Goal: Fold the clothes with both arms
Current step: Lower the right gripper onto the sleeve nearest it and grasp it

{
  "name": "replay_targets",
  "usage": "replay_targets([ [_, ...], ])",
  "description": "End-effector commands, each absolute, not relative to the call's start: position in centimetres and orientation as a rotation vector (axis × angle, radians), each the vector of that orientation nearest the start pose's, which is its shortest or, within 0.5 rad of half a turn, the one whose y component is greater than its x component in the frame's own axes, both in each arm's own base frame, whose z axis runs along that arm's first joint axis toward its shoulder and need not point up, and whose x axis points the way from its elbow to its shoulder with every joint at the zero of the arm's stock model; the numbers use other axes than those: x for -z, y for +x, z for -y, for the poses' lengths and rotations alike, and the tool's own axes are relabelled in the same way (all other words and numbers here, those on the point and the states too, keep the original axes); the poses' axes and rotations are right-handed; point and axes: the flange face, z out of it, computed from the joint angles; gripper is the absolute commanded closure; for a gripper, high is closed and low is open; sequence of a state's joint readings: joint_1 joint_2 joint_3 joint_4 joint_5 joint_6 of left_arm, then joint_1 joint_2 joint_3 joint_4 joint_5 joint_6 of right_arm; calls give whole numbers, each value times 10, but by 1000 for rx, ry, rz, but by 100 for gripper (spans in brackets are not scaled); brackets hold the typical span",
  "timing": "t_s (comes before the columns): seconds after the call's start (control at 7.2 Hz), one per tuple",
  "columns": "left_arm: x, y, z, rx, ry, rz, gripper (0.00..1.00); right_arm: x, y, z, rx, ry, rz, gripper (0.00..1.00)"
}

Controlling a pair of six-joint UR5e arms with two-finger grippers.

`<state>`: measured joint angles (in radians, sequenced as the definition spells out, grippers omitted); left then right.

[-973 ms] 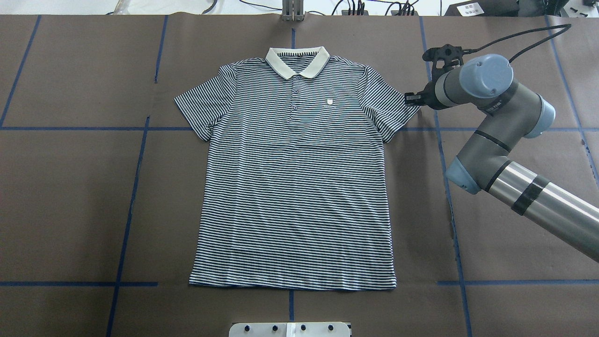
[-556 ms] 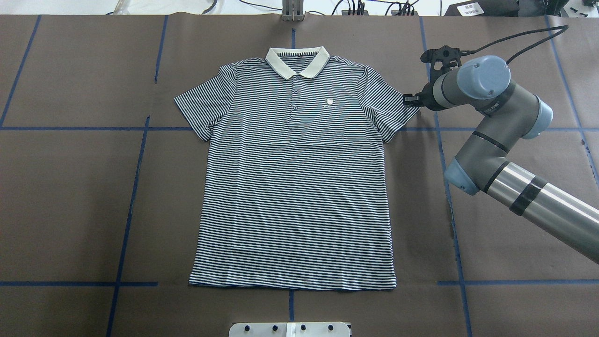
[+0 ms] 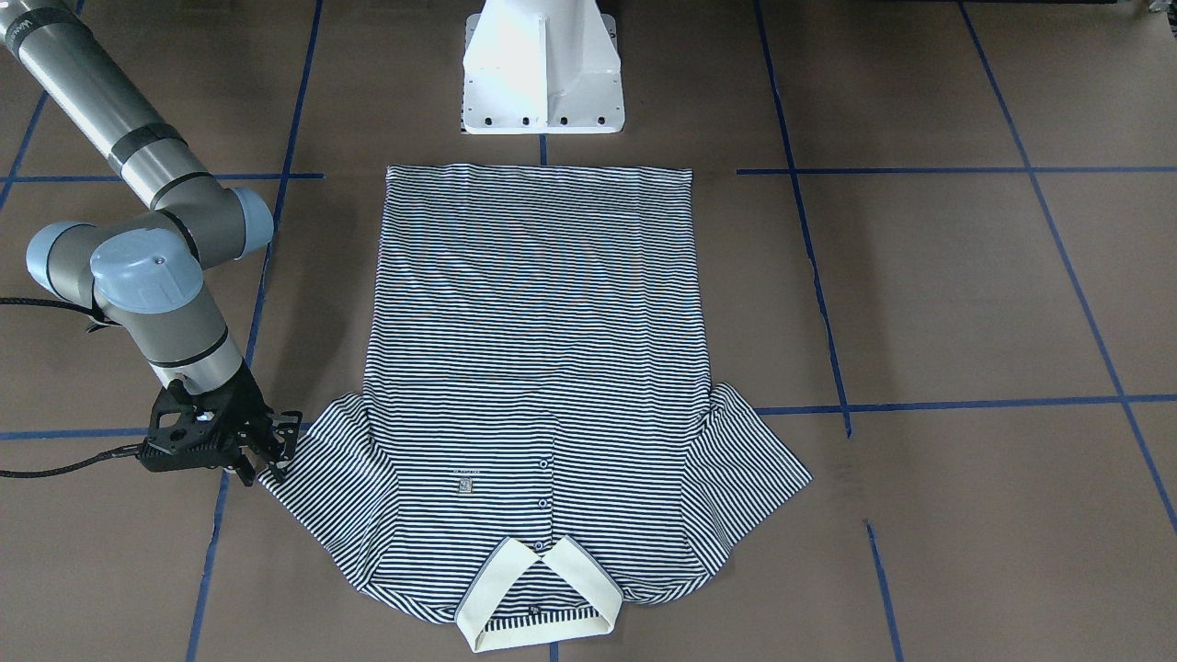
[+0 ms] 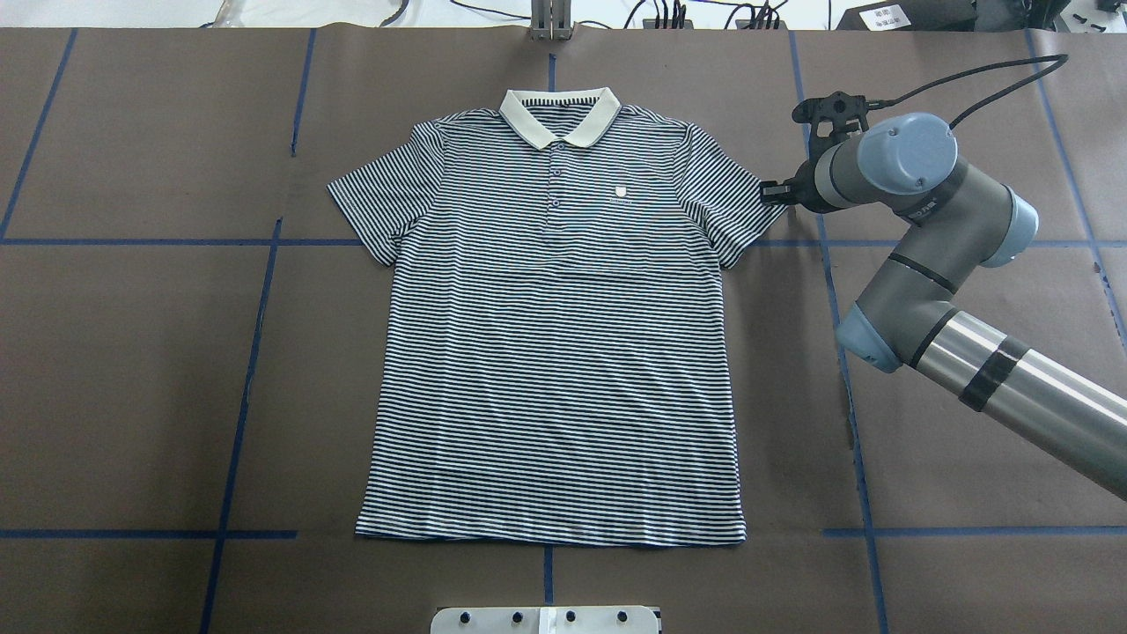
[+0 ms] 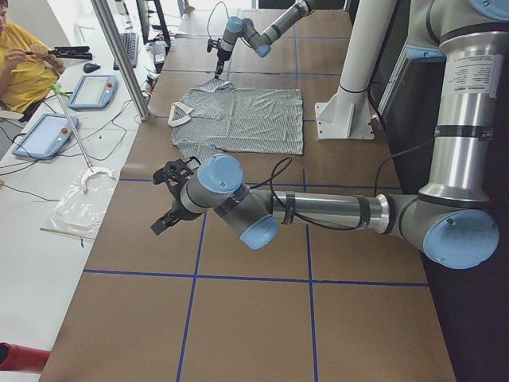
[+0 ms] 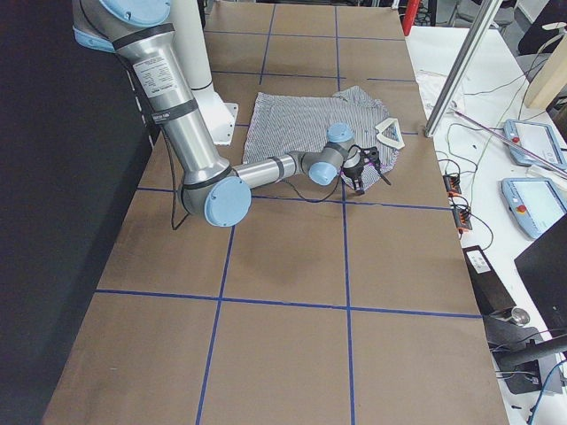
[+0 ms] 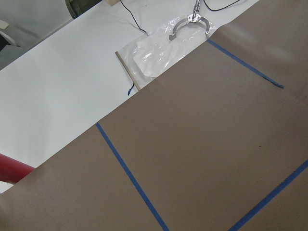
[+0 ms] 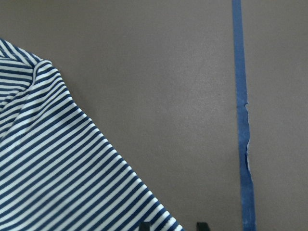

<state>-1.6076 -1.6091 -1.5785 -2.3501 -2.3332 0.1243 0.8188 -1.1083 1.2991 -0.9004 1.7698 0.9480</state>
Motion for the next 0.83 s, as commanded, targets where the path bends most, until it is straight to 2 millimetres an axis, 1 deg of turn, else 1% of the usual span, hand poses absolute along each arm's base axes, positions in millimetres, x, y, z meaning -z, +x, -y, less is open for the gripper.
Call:
replay_targets([
  [0.0,-545,-84,526,-393,841,-654,0,-462,-406,599,-96,420,761,64],
  [0.14,-544,-84,526,-394,843,-654,0,-463,-406,599,-98,419,759,82],
  [0.28,-544,-84,526,-394,843,-654,0,-456,-407,601,-102,423,768,100],
  [0.42,-544,-84,526,-394,843,-654,0,-454,-407,602,-104,423,767,100],
  [0.56,-544,-84,526,-394,843,-654,0,-441,-411,606,-127,408,768,100],
  [0.69,-544,-84,526,-394,843,-654,0,-414,-420,616,-167,369,741,100],
])
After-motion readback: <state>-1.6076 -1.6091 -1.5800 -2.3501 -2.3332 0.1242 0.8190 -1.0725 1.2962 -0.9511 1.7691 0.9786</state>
